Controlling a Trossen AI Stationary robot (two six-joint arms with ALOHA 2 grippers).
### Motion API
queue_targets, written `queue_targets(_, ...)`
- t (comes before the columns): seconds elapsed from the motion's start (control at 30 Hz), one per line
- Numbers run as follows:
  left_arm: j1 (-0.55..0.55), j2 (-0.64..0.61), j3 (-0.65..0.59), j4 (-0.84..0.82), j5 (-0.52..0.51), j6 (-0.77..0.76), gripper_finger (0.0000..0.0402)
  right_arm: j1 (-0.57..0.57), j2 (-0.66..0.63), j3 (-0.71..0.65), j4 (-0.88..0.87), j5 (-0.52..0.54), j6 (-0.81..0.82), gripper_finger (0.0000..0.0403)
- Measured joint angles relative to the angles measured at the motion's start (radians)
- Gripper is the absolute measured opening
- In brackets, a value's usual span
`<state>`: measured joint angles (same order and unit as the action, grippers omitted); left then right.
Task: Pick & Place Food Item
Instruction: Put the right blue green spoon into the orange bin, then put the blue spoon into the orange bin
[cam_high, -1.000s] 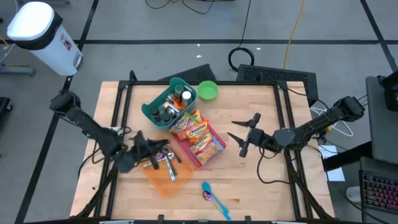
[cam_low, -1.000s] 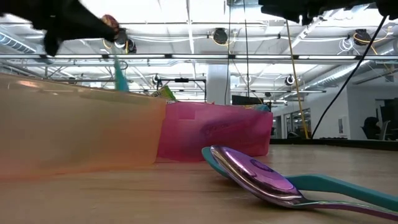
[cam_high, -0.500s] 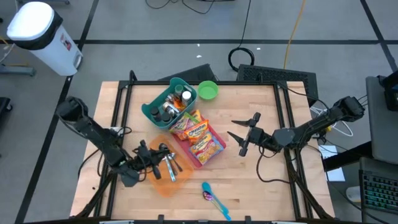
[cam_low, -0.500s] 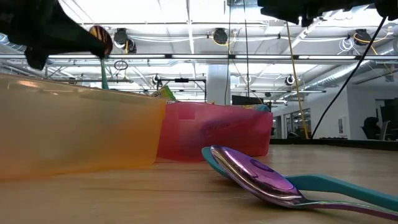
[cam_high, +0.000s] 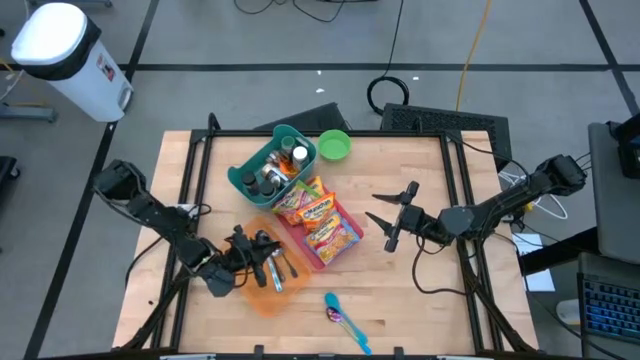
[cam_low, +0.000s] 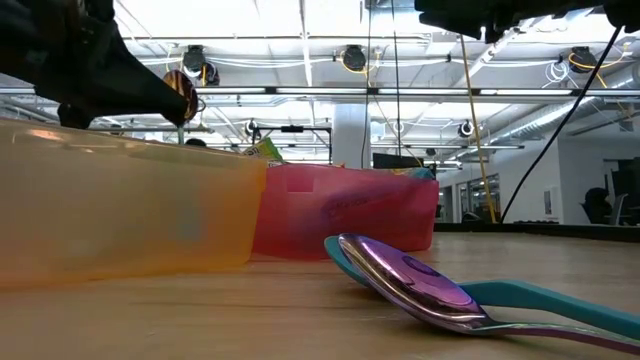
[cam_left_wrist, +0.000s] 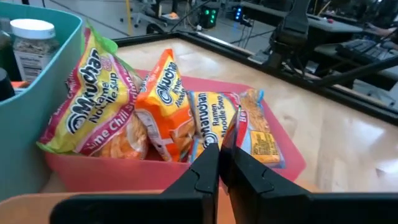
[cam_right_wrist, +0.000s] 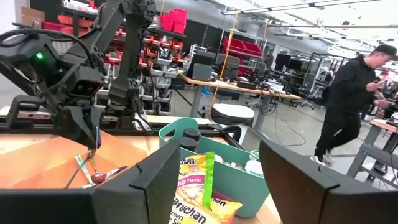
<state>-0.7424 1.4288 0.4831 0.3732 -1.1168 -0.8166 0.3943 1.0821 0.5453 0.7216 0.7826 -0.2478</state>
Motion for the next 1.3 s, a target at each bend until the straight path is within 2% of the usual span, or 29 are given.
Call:
queue_targets(0.17, 0.009, 0.0, 0.0, 0.0, 0.028, 0.026, 0.0052, 0.0, 0.0, 0.0, 0.0, 0.0, 0.0, 0.0211)
queue_targets(0.5, 0.009, 0.0, 0.0, 0.001, 0.035, 0.133, 0.0219, 0.0, 0.0, 0.001, 0.0, 0.0, 0.0, 0.021)
queue_targets(0.67, 0.009, -0.008, 0.0, 0.003, 0.036, 0.209, 0.0277, 0.0, 0.0, 0.001, -0.001, -0.001, 0.0, 0.021)
queue_targets(0.87, 0.009, -0.058, 0.0, 0.006, 0.04, 0.28, 0.0299, 0.0, 0.0, 0.001, -0.008, -0.001, 0.0, 0.021)
queue_targets(1.13, 0.007, -0.145, 0.0, -0.005, 0.04, 0.422, 0.0301, 0.0, 0.0, 0.001, -0.013, -0.001, 0.0, 0.021)
queue_targets(1.3, 0.009, -0.194, 0.0, -0.005, 0.002, 0.509, 0.0301, 0.0, 0.0, 0.001, -0.016, -0.001, 0.0, 0.021)
